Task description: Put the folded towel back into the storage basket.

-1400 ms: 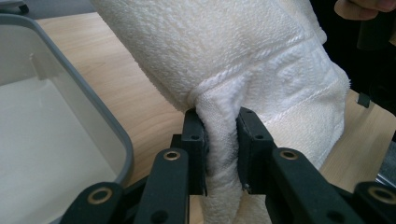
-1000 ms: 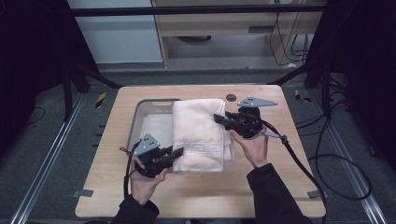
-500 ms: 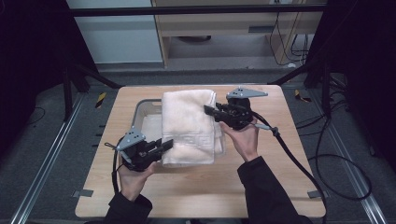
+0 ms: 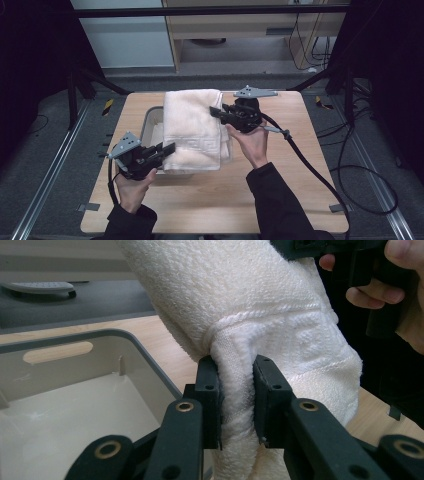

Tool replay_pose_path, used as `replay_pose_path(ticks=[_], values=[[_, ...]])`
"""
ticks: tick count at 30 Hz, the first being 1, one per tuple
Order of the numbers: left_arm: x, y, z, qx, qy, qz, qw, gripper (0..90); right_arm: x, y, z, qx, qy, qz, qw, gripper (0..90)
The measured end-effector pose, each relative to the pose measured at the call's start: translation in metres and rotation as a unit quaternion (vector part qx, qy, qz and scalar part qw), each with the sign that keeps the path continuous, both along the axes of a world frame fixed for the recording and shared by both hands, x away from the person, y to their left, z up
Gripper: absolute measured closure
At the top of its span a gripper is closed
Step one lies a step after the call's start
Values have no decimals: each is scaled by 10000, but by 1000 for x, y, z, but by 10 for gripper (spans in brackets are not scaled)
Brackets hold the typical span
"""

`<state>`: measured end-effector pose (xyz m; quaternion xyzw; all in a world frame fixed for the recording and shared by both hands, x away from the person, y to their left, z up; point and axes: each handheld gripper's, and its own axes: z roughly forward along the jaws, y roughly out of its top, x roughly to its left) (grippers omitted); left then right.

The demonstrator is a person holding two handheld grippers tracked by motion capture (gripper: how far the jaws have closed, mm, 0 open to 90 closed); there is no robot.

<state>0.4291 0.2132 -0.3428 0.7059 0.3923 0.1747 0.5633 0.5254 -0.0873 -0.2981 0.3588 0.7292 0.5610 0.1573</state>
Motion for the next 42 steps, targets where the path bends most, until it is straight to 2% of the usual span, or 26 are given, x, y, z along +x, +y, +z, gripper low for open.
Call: replay_pose_path(ticks=[10,16,25,35,42], values=[[-1,16,9,-196,-137,141,9996,752,5,15,9,64,-46,70,9999,691],[0,24,11,-223,-165,227,9994,752,8,23,12,65,-82,87,9999,691],[3,34,11,-245,-153,389,9988,753,15,36,10,62,-90,106,9999,691],[8,47,9,-320,-111,540,9980,753,24,52,8,65,-31,140,9999,691],[11,53,6,-301,-74,628,9975,753,32,61,3,49,30,160,9999,690]])
